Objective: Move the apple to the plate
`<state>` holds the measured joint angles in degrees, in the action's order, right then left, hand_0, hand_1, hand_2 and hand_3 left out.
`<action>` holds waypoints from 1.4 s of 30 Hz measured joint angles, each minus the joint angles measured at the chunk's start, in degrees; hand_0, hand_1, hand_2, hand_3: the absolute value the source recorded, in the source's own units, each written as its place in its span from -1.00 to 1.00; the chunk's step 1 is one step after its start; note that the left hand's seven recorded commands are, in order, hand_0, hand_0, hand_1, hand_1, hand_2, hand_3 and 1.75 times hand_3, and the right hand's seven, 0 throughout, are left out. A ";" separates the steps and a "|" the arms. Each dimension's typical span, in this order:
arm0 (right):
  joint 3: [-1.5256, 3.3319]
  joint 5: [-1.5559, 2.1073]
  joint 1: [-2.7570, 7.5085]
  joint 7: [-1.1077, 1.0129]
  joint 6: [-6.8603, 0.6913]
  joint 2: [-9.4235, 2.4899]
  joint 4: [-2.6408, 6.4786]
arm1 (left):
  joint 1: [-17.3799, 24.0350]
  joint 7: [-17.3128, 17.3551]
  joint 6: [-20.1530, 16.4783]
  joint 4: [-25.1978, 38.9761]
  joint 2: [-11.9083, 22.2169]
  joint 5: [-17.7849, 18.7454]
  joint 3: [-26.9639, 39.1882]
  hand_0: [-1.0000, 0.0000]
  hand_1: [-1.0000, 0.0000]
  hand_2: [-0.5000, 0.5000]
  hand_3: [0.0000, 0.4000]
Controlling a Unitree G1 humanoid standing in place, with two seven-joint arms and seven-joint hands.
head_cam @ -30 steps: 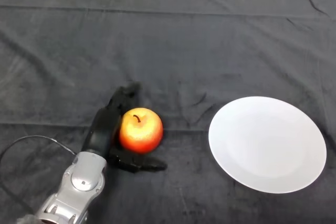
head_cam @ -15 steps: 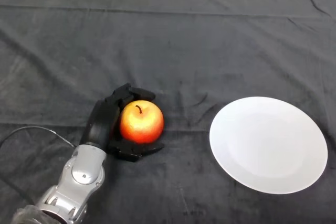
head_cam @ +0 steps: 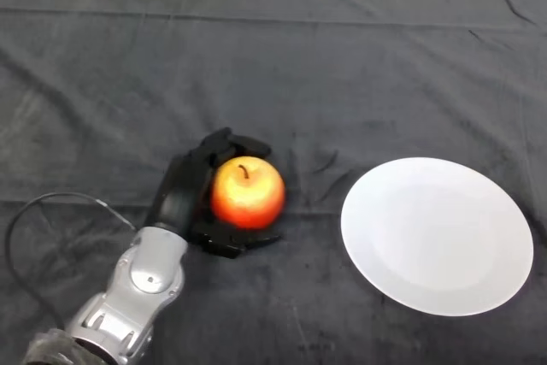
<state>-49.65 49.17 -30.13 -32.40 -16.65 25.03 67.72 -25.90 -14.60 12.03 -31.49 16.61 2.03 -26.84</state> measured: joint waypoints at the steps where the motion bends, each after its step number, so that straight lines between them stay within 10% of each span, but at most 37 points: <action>1: 0.00 0.00 0.00 0.00 0.00 0.00 0.00 | 0.00 -0.05 -0.21 0.28 0.00 -0.01 0.00 -1.00 -1.00 0.00 1.00; 26: 0.00 0.00 0.00 0.01 0.00 0.00 0.00 | -3.50 -3.78 -4.19 2.16 -4.60 0.29 -9.17 -1.00 -1.00 0.00 1.00; 42: 0.00 0.00 0.00 0.01 0.00 0.00 0.00 | -12.12 -4.63 -3.32 -4.99 -7.81 8.59 -19.45 -1.00 -1.00 0.00 1.00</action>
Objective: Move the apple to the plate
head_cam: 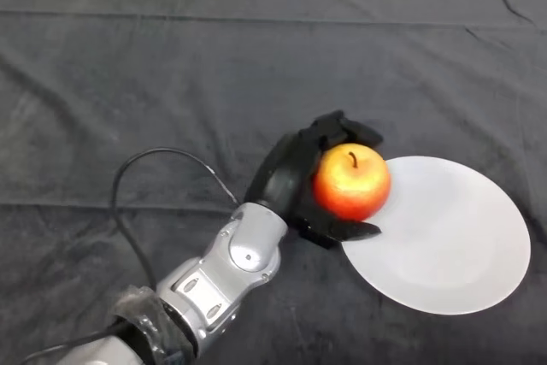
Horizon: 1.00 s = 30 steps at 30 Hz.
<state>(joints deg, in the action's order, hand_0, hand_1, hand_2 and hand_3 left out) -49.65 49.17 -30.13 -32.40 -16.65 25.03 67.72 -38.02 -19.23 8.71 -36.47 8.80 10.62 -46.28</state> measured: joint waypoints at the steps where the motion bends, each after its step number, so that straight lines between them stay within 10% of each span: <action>1: 0.00 0.00 0.00 0.00 0.00 0.00 0.00 | -0.54 0.01 0.18 -0.39 -0.05 0.43 -0.75 -1.00 -1.00 0.00 1.00; 30: 0.00 0.00 0.00 -0.01 0.00 0.00 0.00 | -10.53 -2.50 1.68 -5.33 -5.06 14.95 -21.15 -1.00 -1.00 0.00 1.00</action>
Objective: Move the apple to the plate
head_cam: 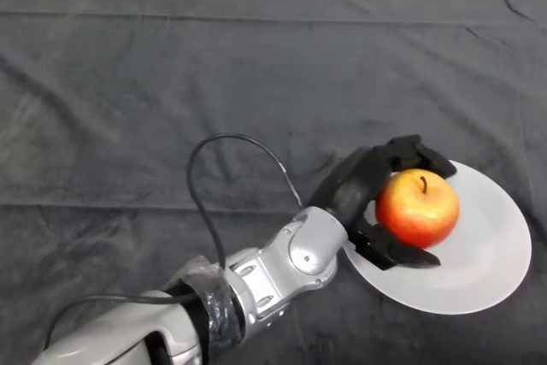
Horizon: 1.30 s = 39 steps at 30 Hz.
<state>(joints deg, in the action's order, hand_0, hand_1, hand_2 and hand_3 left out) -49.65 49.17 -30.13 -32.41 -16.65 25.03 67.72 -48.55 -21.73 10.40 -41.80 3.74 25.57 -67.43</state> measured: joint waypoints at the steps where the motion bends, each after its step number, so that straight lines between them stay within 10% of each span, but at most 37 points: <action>1: 0.00 0.00 0.00 0.00 0.00 0.00 0.00 | -0.03 0.00 0.00 0.00 -0.12 0.48 -0.27 -1.00 -1.00 0.00 1.00; 4: -0.01 0.00 0.00 -0.01 0.00 0.00 0.00 | -0.33 0.00 0.09 -0.03 -0.20 1.64 -2.11 -0.98 -1.00 0.01 1.00; 5: -0.01 0.00 0.00 -0.01 0.00 0.00 0.00 | -0.45 0.00 0.09 -0.10 -0.30 1.80 -2.20 -0.51 -0.63 0.06 0.63; 6: -0.01 0.00 0.00 -0.01 0.00 0.00 0.00 | -0.63 0.00 0.10 -0.28 -0.39 2.19 -2.32 0.65 0.75 -0.05 -0.65; 7: -0.01 0.00 0.00 -0.02 0.00 0.00 0.00 | -0.99 0.00 0.10 -0.62 -0.46 2.54 -2.68 1.00 1.00 0.00 -1.00; 29: -0.03 0.01 0.00 -0.21 0.00 0.00 0.00 | -4.90 -2.55 6.70 -5.57 -0.54 5.11 -4.30 1.00 1.00 0.00 -1.00; 39: -0.03 0.01 -0.01 -0.42 0.00 0.01 0.02 | -4.95 -0.99 13.46 -6.65 5.14 4.06 1.36 1.00 1.00 0.00 -1.00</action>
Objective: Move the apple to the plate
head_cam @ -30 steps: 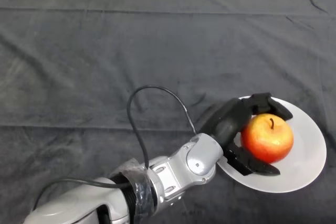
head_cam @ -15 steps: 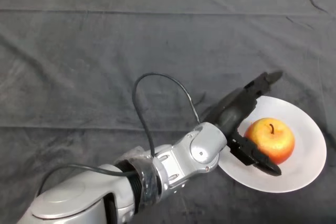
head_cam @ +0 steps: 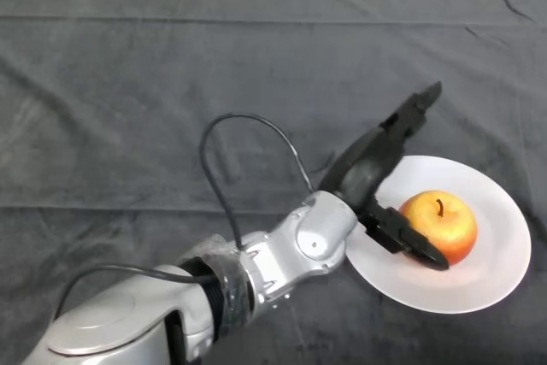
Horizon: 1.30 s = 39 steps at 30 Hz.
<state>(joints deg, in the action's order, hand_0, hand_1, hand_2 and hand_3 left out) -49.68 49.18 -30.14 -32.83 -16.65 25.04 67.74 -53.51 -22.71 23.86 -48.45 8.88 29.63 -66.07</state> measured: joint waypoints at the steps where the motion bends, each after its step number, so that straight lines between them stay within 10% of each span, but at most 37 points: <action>1: -0.01 0.00 0.00 -0.01 0.00 0.00 0.00 | 0.01 0.16 0.42 0.08 1.06 -0.06 1.20 1.00 1.00 0.00 -1.00; 17: 0.03 0.00 0.00 -0.18 0.00 0.00 0.00 | 4.25 -0.09 3.30 13.69 21.44 1.00 22.15 1.00 1.00 0.00 -1.00; 39: -0.01 -0.01 -0.05 -0.22 0.01 -0.06 0.00 | 33.92 -1.56 9.08 21.78 44.14 11.05 57.26 1.00 1.00 0.00 -1.00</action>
<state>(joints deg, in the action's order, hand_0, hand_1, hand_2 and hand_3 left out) -49.69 49.17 -30.18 -33.05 -16.64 24.98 67.74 -19.59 -24.27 32.94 -26.67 53.02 40.68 -8.80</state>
